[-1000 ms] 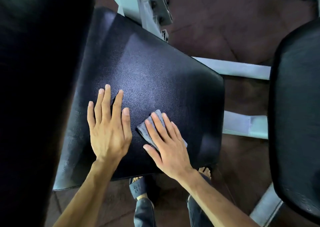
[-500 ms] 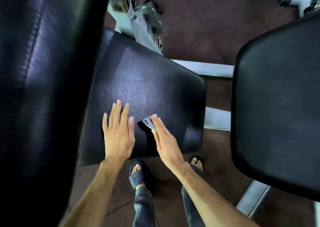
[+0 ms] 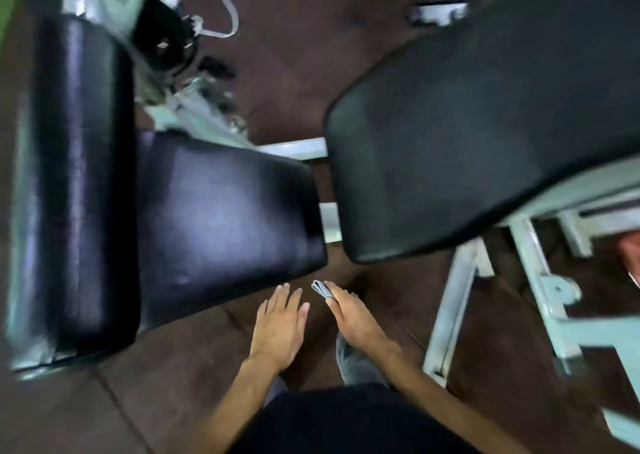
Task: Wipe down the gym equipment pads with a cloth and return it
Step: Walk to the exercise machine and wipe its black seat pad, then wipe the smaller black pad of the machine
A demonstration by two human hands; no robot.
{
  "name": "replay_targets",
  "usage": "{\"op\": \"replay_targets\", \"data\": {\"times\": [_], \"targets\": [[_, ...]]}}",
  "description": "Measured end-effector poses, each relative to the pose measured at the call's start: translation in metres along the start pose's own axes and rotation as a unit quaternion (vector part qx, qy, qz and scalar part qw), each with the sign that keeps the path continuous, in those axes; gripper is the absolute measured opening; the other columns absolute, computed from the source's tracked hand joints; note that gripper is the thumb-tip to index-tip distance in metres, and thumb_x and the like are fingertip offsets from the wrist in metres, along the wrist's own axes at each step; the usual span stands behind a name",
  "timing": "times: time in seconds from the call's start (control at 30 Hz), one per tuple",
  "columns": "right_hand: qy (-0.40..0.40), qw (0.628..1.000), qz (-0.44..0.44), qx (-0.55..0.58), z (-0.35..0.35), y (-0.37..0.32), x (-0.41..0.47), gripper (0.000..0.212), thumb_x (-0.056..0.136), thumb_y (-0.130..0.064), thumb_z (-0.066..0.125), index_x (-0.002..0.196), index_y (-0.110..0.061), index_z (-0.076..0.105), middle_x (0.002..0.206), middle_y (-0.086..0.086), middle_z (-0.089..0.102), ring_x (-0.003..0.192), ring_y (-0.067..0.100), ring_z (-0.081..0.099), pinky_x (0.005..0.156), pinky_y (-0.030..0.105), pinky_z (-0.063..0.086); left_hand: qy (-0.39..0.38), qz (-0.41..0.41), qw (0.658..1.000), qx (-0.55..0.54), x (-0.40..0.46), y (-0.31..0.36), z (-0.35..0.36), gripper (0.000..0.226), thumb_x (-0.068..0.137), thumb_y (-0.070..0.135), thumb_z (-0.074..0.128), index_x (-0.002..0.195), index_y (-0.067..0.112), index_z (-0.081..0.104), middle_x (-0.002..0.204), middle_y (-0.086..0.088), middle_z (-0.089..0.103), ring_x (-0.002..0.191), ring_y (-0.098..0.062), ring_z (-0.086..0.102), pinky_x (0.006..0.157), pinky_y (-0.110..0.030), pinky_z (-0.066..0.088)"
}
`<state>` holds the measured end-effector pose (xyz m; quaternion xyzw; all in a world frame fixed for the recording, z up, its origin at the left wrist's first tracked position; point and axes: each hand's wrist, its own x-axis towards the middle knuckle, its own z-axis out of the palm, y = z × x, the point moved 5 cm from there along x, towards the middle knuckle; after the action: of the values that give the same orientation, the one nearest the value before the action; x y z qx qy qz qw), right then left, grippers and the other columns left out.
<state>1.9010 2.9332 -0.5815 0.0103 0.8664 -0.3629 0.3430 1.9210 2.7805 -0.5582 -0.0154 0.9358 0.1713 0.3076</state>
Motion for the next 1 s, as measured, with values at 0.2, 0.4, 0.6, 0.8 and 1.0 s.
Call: {"op": "replay_targets", "data": {"times": [0.2, 0.4, 0.6, 0.8, 1.0], "targets": [[0.180, 0.967, 0.087, 0.157, -0.017, 0.046, -0.098, 0.044, 0.104, -0.026, 0.038, 0.146, -0.016, 0.039, 0.152, 0.003, 0.041, 0.141, 0.016, 0.037, 0.119, 0.032, 0.026, -0.036, 0.209, 0.970, 0.117, -0.027, 0.068, 0.004, 0.053, 0.105, 0.044, 0.021, 0.152, 0.021, 0.028, 0.163, -0.004, 0.023, 0.152, -0.018, 0.017, 0.123, -0.038, 0.020], [0.323, 0.888, 0.180, 0.274, 0.031, 0.098, -0.237, 0.044, 0.102, -0.028, 0.042, 0.144, -0.016, 0.042, 0.148, 0.003, 0.047, 0.138, 0.015, 0.042, 0.117, 0.029, 0.030, -0.094, 0.361, 0.899, 0.230, -0.099, 0.138, 0.050, 0.095, 0.078, 0.061, -0.015, 0.152, 0.022, 0.030, 0.163, -0.005, 0.024, 0.152, -0.019, 0.018, 0.122, -0.037, 0.021], [0.445, 0.760, 0.282, 0.381, 0.092, 0.158, -0.378, 0.044, 0.102, -0.032, 0.041, 0.144, -0.017, 0.043, 0.146, 0.000, 0.048, 0.134, 0.013, 0.045, 0.108, 0.018, 0.032, -0.185, 0.478, 0.802, 0.308, -0.194, 0.209, 0.143, 0.053, 0.104, 0.046, 0.023, 0.146, 0.021, 0.040, 0.157, -0.006, 0.036, 0.147, -0.020, 0.030, 0.118, -0.035, 0.029], [0.516, 0.663, 0.322, 0.436, 0.145, 0.231, -0.508, 0.042, 0.102, -0.033, 0.040, 0.142, -0.022, 0.044, 0.136, -0.015, 0.047, 0.125, 0.001, 0.043, 0.095, 0.003, 0.029, -0.218, 0.553, 0.725, 0.349, -0.304, 0.277, 0.256, 0.049, 0.104, 0.042, 0.025, 0.143, 0.020, 0.044, 0.151, -0.003, 0.045, 0.139, -0.018, 0.041, 0.113, -0.034, 0.035], [0.555, 0.606, 0.314, 0.476, 0.160, 0.318, -0.637, 0.043, 0.100, -0.034, 0.040, 0.142, -0.022, 0.045, 0.138, -0.017, 0.049, 0.122, -0.015, 0.045, 0.108, 0.012, 0.034, -0.219, 0.573, 0.707, 0.353, -0.394, 0.351, 0.365, 0.047, 0.103, 0.045, 0.026, 0.139, 0.023, 0.047, 0.140, 0.002, 0.053, 0.127, -0.017, 0.051, 0.102, -0.032, 0.042]]}}
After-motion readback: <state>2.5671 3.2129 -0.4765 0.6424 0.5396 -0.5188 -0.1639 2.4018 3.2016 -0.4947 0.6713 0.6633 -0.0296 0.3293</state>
